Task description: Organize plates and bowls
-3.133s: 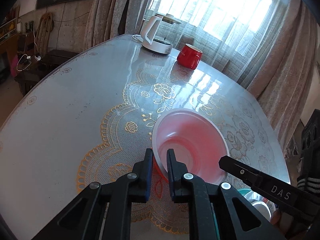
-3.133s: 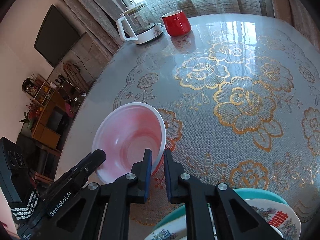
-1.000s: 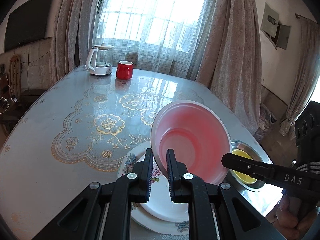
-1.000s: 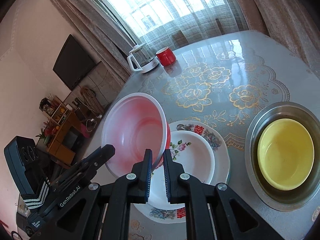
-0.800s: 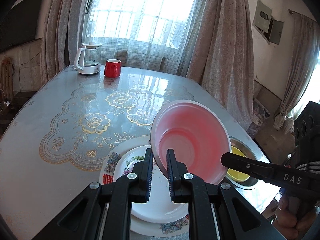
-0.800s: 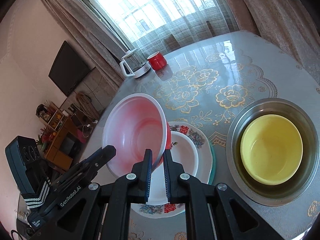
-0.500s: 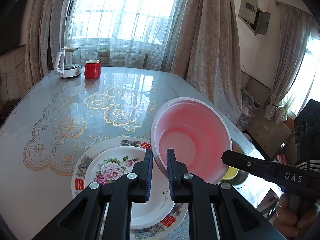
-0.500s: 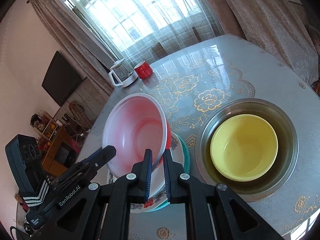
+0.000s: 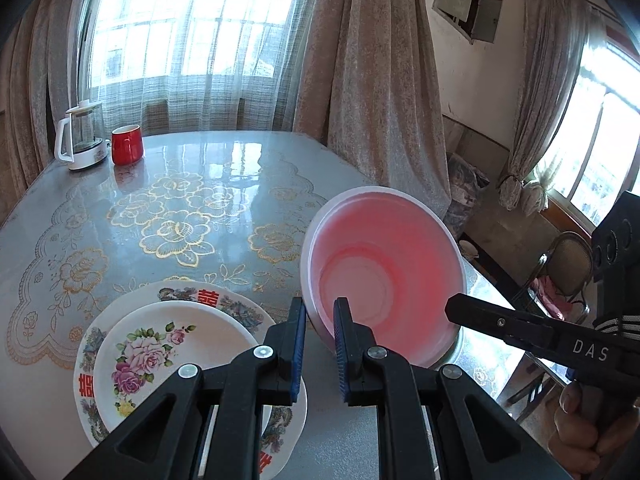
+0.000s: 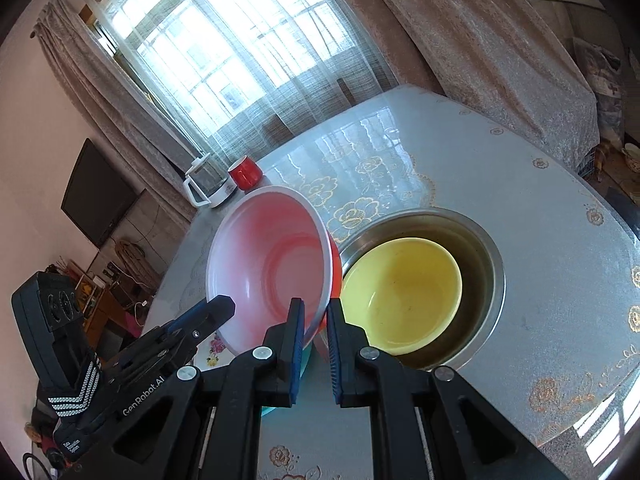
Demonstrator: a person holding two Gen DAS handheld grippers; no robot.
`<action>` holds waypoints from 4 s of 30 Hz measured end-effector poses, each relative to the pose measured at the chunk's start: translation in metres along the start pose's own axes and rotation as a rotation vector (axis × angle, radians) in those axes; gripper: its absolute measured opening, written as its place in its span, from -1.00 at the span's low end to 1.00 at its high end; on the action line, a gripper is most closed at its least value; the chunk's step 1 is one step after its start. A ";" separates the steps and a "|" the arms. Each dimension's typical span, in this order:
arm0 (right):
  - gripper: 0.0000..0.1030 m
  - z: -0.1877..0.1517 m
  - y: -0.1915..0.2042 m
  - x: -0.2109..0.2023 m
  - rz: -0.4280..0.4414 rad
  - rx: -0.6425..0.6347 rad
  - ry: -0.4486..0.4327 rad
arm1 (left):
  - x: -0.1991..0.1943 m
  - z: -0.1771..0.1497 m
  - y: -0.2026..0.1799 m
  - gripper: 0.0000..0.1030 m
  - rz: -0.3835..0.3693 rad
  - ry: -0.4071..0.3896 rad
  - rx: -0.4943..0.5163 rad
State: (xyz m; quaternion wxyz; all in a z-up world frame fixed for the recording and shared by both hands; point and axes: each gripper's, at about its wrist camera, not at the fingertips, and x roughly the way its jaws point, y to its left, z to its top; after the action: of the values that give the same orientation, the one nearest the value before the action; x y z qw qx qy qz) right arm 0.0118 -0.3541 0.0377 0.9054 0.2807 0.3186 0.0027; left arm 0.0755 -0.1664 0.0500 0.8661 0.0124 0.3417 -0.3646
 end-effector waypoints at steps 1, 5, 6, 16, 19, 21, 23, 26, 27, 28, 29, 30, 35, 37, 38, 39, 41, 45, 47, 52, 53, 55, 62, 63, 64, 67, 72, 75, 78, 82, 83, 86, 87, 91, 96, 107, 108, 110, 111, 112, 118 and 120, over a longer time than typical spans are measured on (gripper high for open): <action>-0.78 0.000 -0.002 -0.001 -0.009 0.002 -0.002 | 0.003 0.001 -0.002 -0.73 -0.007 0.006 -0.001; -0.78 0.001 -0.013 -0.001 -0.030 0.026 -0.004 | 0.014 0.002 -0.011 -0.73 -0.027 0.033 0.014; -0.78 0.001 -0.016 -0.002 -0.037 0.033 -0.004 | 0.017 0.002 -0.014 -0.73 -0.028 0.039 0.023; -0.77 -0.004 -0.046 0.001 -0.072 0.104 0.019 | 0.039 0.002 -0.032 -0.72 -0.041 0.095 0.057; -0.74 -0.006 -0.052 0.004 -0.076 0.118 0.035 | 0.045 0.001 -0.032 -0.72 -0.042 0.118 0.053; -0.73 -0.007 -0.055 0.007 -0.078 0.132 0.045 | 0.051 0.000 -0.031 -0.72 -0.046 0.134 0.044; -0.73 -0.007 -0.057 0.009 -0.086 0.132 0.049 | 0.055 -0.001 -0.032 -0.72 -0.046 0.145 0.044; -0.73 -0.008 -0.060 0.011 -0.092 0.144 0.057 | 0.059 -0.002 -0.032 -0.72 -0.051 0.159 0.041; -0.73 -0.007 -0.061 0.011 -0.096 0.143 0.058 | 0.060 -0.003 -0.033 -0.72 -0.051 0.159 0.044; -0.73 -0.007 -0.061 0.012 -0.098 0.144 0.060 | 0.060 -0.003 -0.033 -0.72 -0.050 0.159 0.045; -0.73 -0.007 -0.062 0.012 -0.098 0.146 0.061 | 0.062 -0.002 -0.032 -0.72 -0.052 0.160 0.045; -0.73 -0.007 -0.063 0.012 -0.098 0.147 0.061 | 0.061 -0.002 -0.031 -0.72 -0.055 0.162 0.044; -0.73 -0.007 -0.064 0.014 -0.102 0.149 0.068 | 0.065 -0.002 -0.030 -0.72 -0.058 0.176 0.035; -0.73 -0.007 -0.064 0.014 -0.107 0.145 0.067 | 0.066 -0.002 -0.028 -0.72 -0.062 0.186 0.025; -0.73 -0.007 -0.063 0.014 -0.111 0.142 0.066 | 0.066 -0.002 -0.027 -0.72 -0.061 0.188 0.022; -0.72 -0.006 -0.064 0.015 -0.114 0.141 0.066 | 0.067 -0.002 -0.026 -0.72 -0.060 0.190 0.020; -0.67 -0.006 -0.064 0.015 -0.118 0.145 0.068 | 0.066 -0.003 -0.026 -0.72 -0.064 0.189 0.017; -0.67 -0.006 -0.068 0.014 -0.127 0.154 0.064 | 0.065 -0.002 -0.028 -0.69 -0.067 0.189 0.029; -0.67 -0.006 -0.066 0.015 -0.136 0.146 0.063 | 0.067 -0.002 -0.031 -0.69 -0.063 0.191 0.041; -0.67 -0.007 -0.064 0.017 -0.159 0.125 0.057 | 0.072 -0.005 -0.031 -0.66 -0.052 0.210 0.040; -0.67 -0.007 -0.065 0.017 -0.163 0.121 0.058 | 0.074 -0.006 -0.031 -0.66 -0.046 0.213 0.043; -0.67 -0.007 -0.065 0.018 -0.163 0.120 0.060 | 0.078 -0.007 -0.031 -0.66 -0.037 0.222 0.043; -0.67 -0.006 -0.068 0.019 -0.168 0.127 0.063 | 0.086 -0.007 -0.031 -0.65 -0.024 0.231 0.046; -0.67 -0.006 -0.068 0.020 -0.170 0.128 0.064 | 0.087 -0.007 -0.031 -0.65 -0.023 0.232 0.047; -0.67 -0.006 -0.068 0.020 -0.174 0.127 0.066 | 0.088 -0.008 -0.031 -0.65 -0.021 0.233 0.050; -0.67 -0.007 -0.067 0.022 -0.195 0.108 0.069 | 0.091 -0.009 -0.033 -0.65 -0.017 0.237 0.059; -0.67 -0.007 -0.061 0.025 -0.242 0.059 0.058 | 0.098 -0.010 -0.035 -0.65 -0.017 0.241 0.068; -0.67 -0.006 -0.058 0.028 -0.265 0.023 0.058 | 0.102 -0.009 -0.035 -0.64 -0.015 0.243 0.064; -0.67 -0.006 -0.054 0.031 -0.303 -0.021 0.047 | 0.106 -0.008 -0.036 -0.63 -0.001 0.237 0.076; -0.73 -0.006 -0.051 0.036 -0.342 -0.066 0.044 | 0.111 -0.006 -0.038 -0.60 0.006 0.234 0.086; -0.73 -0.006 -0.049 0.037 -0.354 -0.082 0.040 | 0.112 -0.005 -0.038 -0.60 0.010 0.231 0.090; -0.75 -0.006 -0.045 0.042 -0.399 -0.139 0.028 | 0.116 -0.004 -0.040 -0.59 0.021 0.228 0.097; -0.75 -0.007 -0.044 0.043 -0.411 -0.153 0.024 | 0.117 -0.004 -0.040 -0.57 0.023 0.227 0.098; -0.75 -0.005 -0.044 0.046 -0.433 -0.172 0.014 | 0.123 -0.001 -0.041 -0.54 0.031 0.222 0.104; -0.75 -0.004 -0.044 0.049 -0.450 -0.181 0.006 | 0.125 -0.003 -0.042 -0.52 0.043 0.214 0.115; -0.73 -0.003 -0.047 0.050 -0.443 -0.152 0.012 | 0.120 -0.010 -0.044 -0.49 0.067 0.201 0.134; -0.73 -0.002 -0.048 0.050 -0.439 -0.142 0.010 | 0.120 -0.011 -0.044 -0.49 0.072 0.196 0.134; -0.71 -0.002 -0.049 0.049 -0.433 -0.131 0.008 | 0.117 -0.012 -0.043 -0.50 0.075 0.189 0.131; -0.70 -0.002 -0.049 0.049 -0.433 -0.129 0.009 | 0.115 -0.013 -0.043 -0.50 0.079 0.182 0.137; -0.66 -0.002 -0.049 0.049 -0.435 -0.128 0.009 | 0.113 -0.013 -0.044 -0.50 0.086 0.175 0.142; -0.58 -0.001 -0.049 0.044 -0.431 -0.095 -0.001 | 0.102 -0.014 -0.039 -0.49 0.093 0.148 0.142; -0.52 -0.002 -0.046 0.044 -0.434 -0.100 0.002 | 0.099 -0.014 -0.036 -0.49 0.082 0.144 0.132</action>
State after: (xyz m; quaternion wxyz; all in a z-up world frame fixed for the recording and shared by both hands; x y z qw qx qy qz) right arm 0.0374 -0.3833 -0.0121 0.8972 0.1602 0.3719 -0.1760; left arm 0.0934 -0.2508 -0.0119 0.8508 0.1095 0.3777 -0.3487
